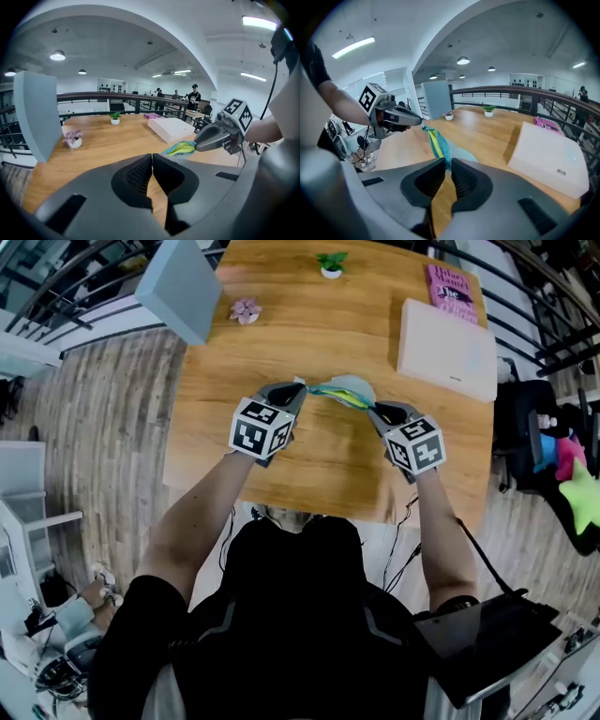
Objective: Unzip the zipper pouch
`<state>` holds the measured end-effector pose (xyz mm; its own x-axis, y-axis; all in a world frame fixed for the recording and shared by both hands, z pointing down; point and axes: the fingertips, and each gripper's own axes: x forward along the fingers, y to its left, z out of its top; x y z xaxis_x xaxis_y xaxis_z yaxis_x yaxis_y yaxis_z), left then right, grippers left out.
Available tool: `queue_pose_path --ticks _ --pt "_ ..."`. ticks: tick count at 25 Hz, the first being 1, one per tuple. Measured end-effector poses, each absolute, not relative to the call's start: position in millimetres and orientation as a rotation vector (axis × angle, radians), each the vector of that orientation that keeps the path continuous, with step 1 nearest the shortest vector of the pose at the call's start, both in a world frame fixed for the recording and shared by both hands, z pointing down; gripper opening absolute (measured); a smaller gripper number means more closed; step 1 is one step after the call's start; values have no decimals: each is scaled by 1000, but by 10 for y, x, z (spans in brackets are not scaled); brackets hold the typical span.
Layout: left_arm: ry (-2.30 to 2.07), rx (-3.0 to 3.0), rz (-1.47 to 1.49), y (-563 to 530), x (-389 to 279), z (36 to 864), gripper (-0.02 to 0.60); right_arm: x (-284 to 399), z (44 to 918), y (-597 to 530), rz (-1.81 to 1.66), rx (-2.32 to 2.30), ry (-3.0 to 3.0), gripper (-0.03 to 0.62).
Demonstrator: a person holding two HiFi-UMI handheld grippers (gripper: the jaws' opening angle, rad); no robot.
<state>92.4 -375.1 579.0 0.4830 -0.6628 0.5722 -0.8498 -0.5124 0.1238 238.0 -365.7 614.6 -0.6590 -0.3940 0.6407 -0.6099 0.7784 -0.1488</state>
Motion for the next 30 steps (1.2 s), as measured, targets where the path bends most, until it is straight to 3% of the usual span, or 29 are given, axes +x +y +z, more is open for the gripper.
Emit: queue_pose_path --ticks 14,30 --pt "-1130 2195 885 -3051 1008 6810 31 2434 7156 -2917 663 633 -2196 52" --pt "-1084 2192 900 -2822 1011 6983 34 2444 7239 -2751 672 729 -2135 84"
